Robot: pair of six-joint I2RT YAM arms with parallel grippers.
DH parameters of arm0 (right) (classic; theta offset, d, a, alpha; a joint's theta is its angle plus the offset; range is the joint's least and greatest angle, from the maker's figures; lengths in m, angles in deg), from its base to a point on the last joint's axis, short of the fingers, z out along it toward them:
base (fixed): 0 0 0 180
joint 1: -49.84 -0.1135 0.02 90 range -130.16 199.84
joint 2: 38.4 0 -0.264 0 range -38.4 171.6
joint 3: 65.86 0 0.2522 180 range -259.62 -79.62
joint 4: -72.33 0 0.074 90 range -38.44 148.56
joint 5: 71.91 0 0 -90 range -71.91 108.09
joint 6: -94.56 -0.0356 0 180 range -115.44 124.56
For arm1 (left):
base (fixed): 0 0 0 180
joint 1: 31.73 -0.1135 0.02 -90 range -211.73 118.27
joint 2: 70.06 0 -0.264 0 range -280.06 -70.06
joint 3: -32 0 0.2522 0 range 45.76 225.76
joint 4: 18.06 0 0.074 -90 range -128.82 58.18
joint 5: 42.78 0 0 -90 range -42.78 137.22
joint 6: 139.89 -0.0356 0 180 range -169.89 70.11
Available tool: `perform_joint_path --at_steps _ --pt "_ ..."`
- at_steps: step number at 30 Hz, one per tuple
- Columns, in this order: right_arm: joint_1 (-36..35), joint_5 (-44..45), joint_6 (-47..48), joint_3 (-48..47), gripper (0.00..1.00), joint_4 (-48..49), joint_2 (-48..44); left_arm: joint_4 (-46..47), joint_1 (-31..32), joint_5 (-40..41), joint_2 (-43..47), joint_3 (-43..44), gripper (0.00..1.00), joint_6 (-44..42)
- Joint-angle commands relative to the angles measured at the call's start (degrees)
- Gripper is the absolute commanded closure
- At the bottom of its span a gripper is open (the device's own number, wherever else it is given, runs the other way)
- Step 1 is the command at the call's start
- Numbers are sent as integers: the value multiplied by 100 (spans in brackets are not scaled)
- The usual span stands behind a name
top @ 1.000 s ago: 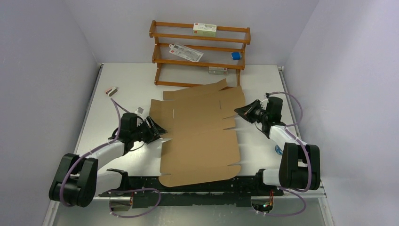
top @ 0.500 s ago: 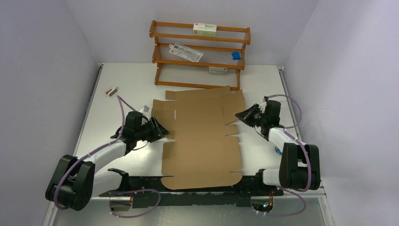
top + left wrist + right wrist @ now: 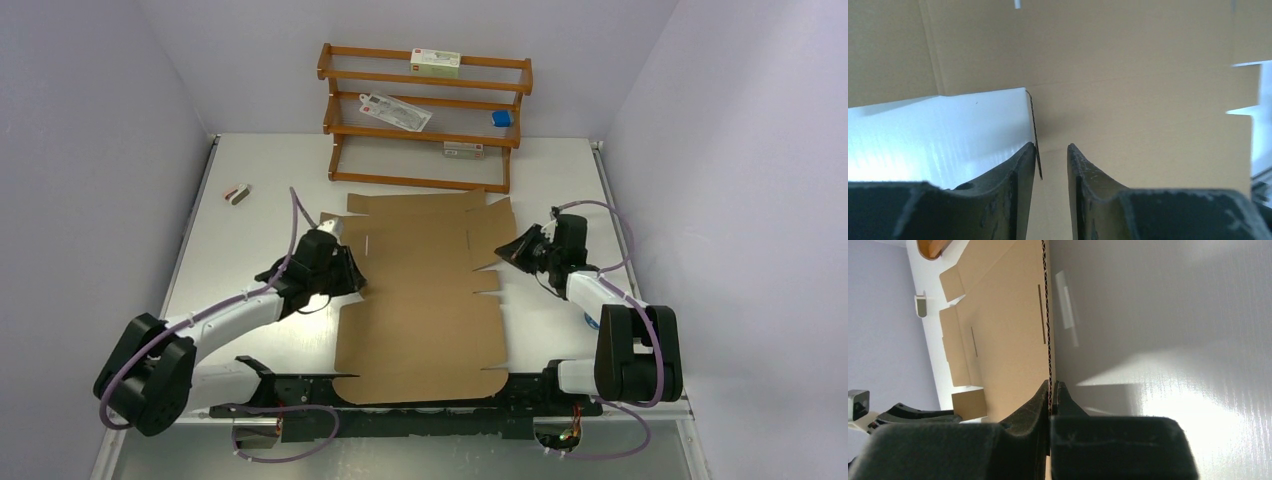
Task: Fold the paper box
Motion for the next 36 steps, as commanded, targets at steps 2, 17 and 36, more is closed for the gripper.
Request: perform_joint_path --at_steps 2,17,36 --pt "-334 272 204 -101 100 -280 -78 -469 496 1013 -332 452 67 -381" --pt "-858 913 667 -285 93 -616 4 -1301 1349 2378 -951 1139 92 -464" --pt "-564 1574 959 256 16 -1904 -1439 -1532 783 1676 -295 1535 95 -402"
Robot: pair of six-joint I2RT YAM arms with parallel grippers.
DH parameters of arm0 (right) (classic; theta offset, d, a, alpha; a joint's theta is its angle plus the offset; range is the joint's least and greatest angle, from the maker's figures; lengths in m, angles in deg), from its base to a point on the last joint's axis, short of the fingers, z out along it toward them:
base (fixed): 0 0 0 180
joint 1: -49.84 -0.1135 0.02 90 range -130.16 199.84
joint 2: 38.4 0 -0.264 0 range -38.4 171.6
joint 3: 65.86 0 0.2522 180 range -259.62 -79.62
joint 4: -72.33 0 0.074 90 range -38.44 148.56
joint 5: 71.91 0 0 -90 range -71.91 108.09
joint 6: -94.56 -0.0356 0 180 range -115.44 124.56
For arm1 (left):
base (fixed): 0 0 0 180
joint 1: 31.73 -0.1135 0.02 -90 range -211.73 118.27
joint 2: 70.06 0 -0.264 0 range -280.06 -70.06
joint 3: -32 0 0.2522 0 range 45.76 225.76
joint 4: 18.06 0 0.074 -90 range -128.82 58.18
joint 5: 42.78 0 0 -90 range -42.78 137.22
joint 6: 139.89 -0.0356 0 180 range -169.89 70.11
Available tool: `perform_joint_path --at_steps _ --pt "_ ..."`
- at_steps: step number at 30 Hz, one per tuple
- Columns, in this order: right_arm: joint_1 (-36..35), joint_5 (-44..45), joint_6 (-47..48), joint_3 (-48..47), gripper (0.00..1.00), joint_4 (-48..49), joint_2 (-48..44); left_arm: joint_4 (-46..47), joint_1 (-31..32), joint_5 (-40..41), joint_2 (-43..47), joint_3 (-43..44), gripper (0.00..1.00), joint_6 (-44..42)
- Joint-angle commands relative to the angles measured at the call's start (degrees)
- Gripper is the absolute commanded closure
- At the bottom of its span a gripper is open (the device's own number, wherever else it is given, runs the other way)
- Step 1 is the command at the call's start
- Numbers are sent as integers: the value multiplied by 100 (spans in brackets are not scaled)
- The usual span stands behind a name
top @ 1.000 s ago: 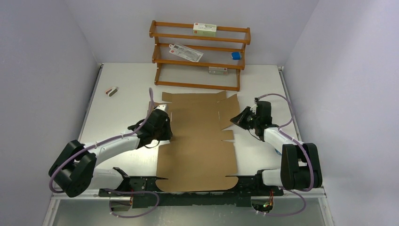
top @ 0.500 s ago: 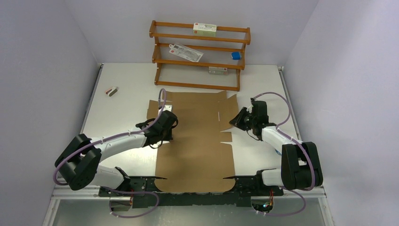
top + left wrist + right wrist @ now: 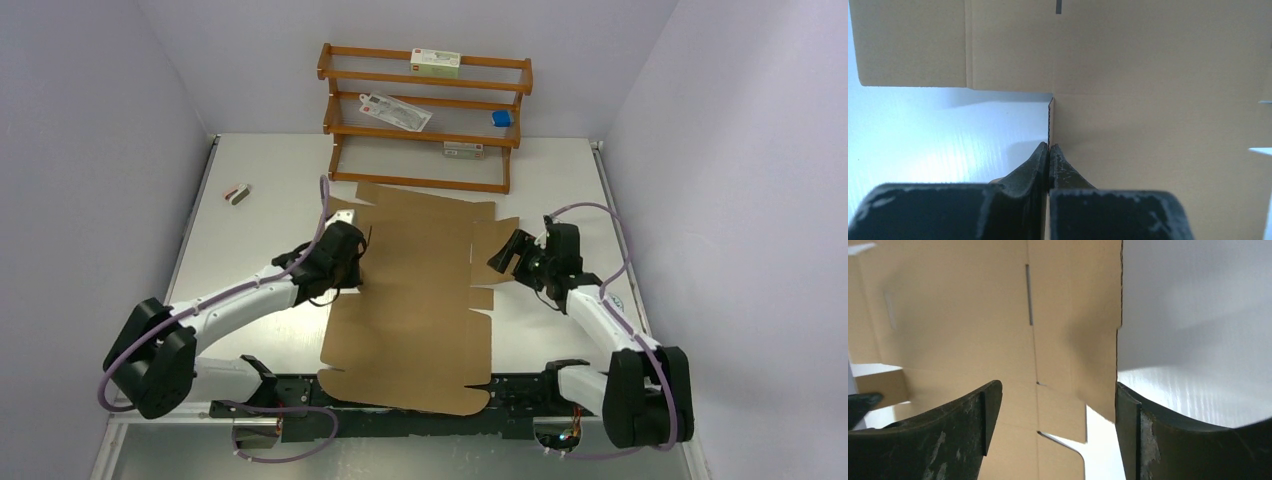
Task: Fold the paper box
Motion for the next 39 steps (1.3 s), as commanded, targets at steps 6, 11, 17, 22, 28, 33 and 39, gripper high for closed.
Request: perform_joint_path --at_steps 6,11,17,22,28,33,39 --pt "21 287 -365 569 6 -631 -1023 -197 -224 -238 290 553 95 -57" --pt "27 69 -655 886 3 -603 -1243 -186 -396 -456 353 595 95 -53" --pt "26 -264 -957 1260 2 8 -1239 -256 -578 -598 461 641 95 -92" --pt "25 -797 -1400 1459 3 905 -700 -200 -812 -928 565 552 95 -27" --pt "23 -1046 -1860 1634 3 1664 -200 -158 -993 -1302 601 570 94 40" --pt "14 -1182 -2120 1728 2 1988 77 -159 -1128 -1489 632 693 94 84" --pt "9 -1107 -2229 1827 1 2094 155 -90 -1369 -1916 659 759 94 171"
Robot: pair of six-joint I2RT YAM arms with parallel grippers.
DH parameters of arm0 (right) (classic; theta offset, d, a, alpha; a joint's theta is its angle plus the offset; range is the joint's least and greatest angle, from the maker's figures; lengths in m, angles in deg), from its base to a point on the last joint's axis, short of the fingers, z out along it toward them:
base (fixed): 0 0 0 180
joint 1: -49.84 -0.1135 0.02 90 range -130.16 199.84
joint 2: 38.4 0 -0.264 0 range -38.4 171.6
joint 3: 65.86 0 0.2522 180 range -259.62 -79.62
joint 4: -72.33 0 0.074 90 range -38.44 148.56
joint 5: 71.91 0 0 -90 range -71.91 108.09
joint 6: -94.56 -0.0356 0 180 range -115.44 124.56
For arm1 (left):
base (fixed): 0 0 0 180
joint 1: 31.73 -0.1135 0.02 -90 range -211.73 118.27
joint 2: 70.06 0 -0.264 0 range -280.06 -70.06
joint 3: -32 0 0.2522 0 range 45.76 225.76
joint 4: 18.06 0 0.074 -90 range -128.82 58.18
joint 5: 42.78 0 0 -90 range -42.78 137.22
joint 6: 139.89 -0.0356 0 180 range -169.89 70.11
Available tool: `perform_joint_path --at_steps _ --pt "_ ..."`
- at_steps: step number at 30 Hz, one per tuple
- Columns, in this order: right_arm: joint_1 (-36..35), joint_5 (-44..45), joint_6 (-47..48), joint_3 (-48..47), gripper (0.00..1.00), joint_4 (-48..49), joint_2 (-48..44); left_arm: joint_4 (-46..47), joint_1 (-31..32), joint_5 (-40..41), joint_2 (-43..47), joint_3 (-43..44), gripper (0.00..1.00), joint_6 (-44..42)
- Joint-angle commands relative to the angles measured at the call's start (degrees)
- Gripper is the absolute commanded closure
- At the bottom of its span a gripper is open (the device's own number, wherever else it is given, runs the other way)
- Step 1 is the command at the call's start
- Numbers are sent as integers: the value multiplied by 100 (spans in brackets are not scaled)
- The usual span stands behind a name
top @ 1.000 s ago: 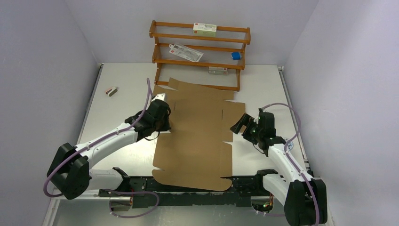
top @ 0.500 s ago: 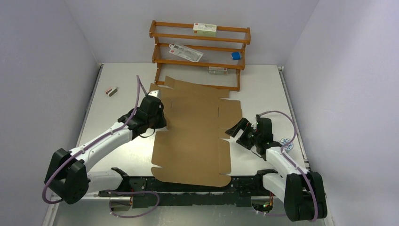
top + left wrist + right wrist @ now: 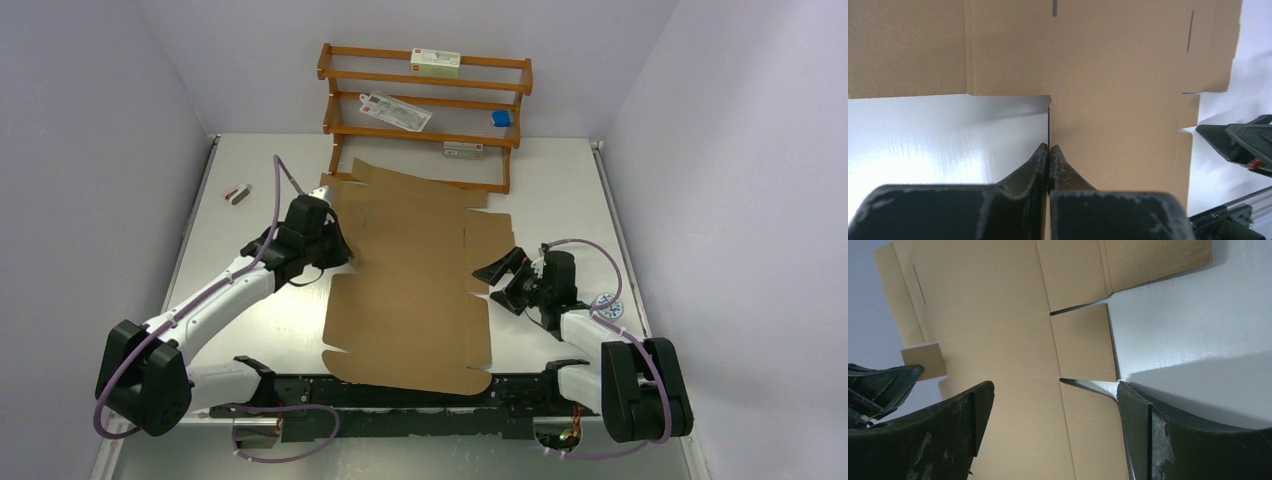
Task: Fold the paper box
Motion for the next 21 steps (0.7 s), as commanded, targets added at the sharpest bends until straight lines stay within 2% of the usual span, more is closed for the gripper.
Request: perform_joint_path --at_steps 1,21 --pt "-9 68 -108 179 1 -75 147 175 -201 -520 173 284 94 144" --pt "-53 103 -401 422 0 236 127 416 -624 -1255 416 636 93 697"
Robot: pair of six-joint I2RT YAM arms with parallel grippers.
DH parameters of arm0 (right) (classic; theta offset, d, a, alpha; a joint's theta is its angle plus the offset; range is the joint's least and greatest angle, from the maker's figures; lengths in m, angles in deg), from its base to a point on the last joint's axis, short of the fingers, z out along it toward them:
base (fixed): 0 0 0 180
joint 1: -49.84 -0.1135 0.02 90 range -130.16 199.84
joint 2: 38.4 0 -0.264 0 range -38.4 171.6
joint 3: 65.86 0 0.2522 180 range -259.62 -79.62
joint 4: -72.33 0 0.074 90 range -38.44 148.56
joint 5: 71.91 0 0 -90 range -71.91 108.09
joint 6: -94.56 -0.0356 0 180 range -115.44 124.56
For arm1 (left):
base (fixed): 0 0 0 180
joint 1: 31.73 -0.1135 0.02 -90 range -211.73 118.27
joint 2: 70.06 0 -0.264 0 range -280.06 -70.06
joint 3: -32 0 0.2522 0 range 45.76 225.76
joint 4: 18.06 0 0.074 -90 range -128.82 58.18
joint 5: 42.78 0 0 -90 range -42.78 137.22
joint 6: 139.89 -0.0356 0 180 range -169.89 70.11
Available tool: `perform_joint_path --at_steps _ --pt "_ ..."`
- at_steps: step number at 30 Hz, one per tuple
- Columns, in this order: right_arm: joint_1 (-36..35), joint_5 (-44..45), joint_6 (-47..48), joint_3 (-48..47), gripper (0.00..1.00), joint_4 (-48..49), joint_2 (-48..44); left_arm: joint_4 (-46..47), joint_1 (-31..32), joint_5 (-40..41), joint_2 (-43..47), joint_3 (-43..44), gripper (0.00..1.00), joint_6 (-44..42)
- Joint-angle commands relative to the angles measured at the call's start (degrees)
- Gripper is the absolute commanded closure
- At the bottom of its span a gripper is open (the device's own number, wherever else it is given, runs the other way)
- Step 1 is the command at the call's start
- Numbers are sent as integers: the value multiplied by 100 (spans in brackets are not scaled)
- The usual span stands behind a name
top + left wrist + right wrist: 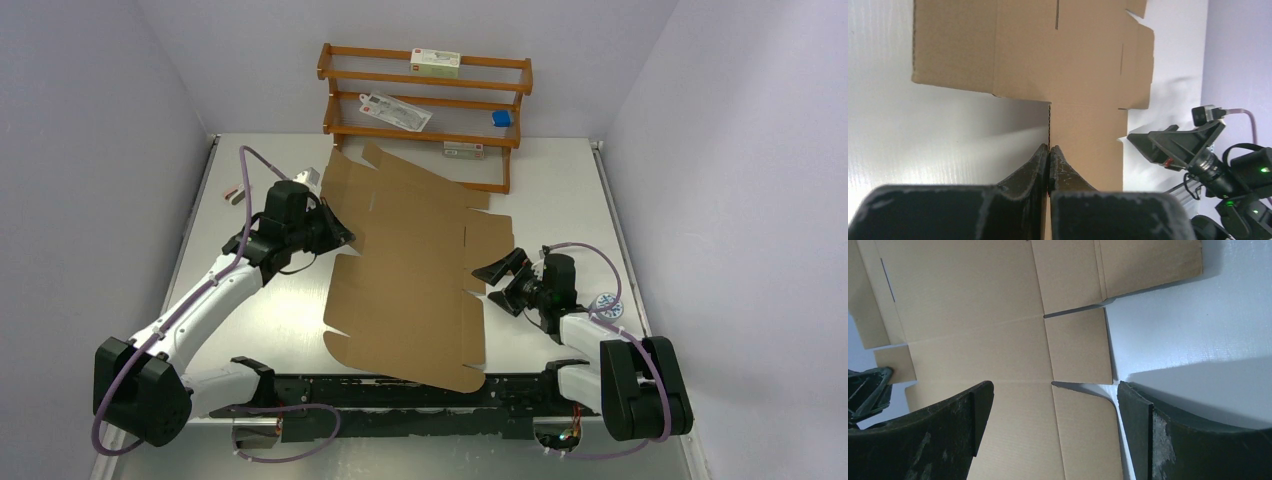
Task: Fold the paper box
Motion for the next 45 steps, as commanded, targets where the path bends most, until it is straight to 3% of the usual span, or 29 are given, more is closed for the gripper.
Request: perform_joint_path --at_steps 1,16,25,28,32,37,45 --pt "-49 108 -80 280 0 -93 106 341 -97 -343 163 249 93 261" --pt "-485 359 -566 351 1 728 247 91 -94 63 367 53 93 -16" --pt "-561 217 -185 -89 3 730 -156 80 -94 334 281 -646 92 -372" --pt "-599 309 -112 -203 3 433 -220 99 -94 500 261 -844 92 -428" --pt "-634 935 344 -562 3 -906 -495 7 -94 813 235 -940 91 -524" --pt "-701 1367 889 -817 2 -1705 -607 146 -92 992 122 -1130 80 -662" --pt "-1252 1738 1179 -1079 2 -1834 -9 84 369 1483 -7 -1238 60 -874"
